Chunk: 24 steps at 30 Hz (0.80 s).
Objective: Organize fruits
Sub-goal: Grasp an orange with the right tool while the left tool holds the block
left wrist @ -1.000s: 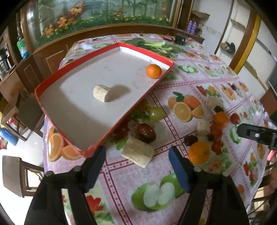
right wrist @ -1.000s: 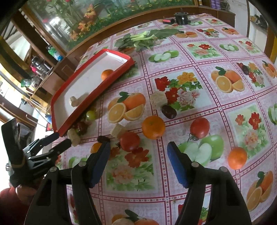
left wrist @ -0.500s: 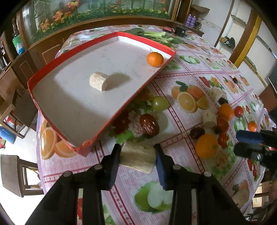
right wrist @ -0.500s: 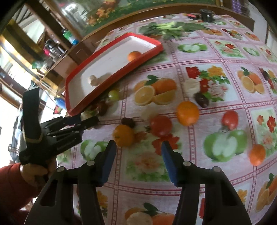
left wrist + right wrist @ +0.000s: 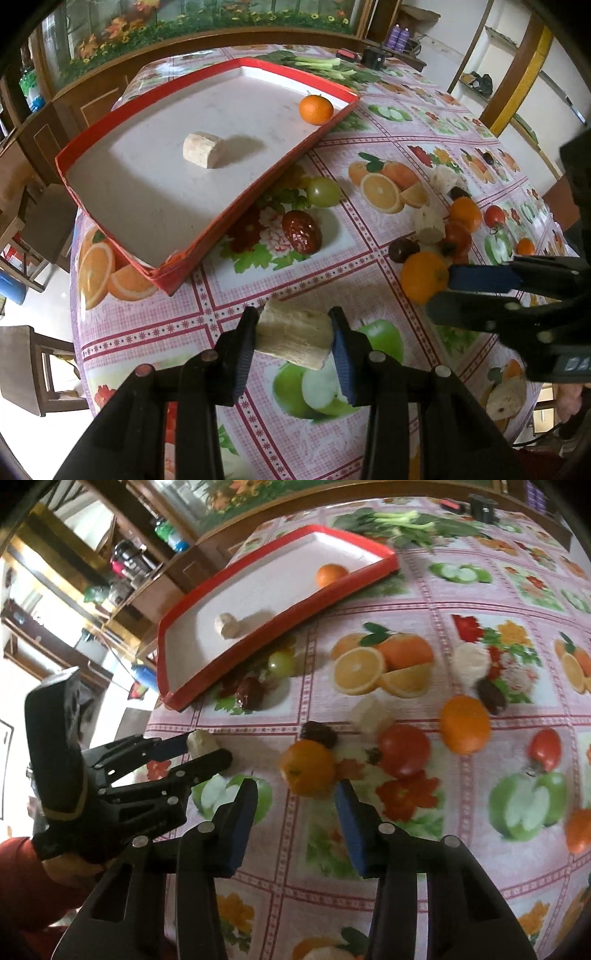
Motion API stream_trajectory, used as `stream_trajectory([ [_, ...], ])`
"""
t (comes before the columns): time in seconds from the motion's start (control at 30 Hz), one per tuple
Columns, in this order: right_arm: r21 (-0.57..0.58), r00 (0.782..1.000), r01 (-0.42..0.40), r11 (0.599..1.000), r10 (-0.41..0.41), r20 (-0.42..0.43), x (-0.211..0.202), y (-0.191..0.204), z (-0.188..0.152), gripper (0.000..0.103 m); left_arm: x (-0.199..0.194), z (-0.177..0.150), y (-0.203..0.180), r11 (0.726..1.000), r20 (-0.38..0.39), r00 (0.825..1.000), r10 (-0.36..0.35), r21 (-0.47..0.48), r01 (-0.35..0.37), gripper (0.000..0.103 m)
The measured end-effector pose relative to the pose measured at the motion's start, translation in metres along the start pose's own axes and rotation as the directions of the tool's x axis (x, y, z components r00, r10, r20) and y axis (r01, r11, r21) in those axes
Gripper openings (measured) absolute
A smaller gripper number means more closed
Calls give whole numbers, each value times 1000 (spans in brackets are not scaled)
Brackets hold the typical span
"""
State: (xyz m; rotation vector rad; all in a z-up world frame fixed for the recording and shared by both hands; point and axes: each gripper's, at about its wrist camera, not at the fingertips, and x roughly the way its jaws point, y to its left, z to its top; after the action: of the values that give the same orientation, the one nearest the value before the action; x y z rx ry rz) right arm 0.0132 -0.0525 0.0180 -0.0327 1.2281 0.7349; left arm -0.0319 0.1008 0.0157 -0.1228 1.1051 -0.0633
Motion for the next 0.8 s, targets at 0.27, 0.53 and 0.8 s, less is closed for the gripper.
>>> stream_trajectory([
  [0.27, -16, 996, 89, 996, -89, -14, 14, -7, 9, 35, 0, 0, -1, 1000, 0, 1000, 13, 7, -13, 42],
  [0.53, 10, 997, 78, 997, -78, -7, 15, -11, 9, 32, 1, 0, -2, 1000, 0, 1000, 14, 9, -14, 42],
  [0.8, 15, 998, 60, 998, -60, 3, 6, -10, 8, 32, 0, -1, -2, 1000, 2, 1000, 17, 14, -17, 41],
])
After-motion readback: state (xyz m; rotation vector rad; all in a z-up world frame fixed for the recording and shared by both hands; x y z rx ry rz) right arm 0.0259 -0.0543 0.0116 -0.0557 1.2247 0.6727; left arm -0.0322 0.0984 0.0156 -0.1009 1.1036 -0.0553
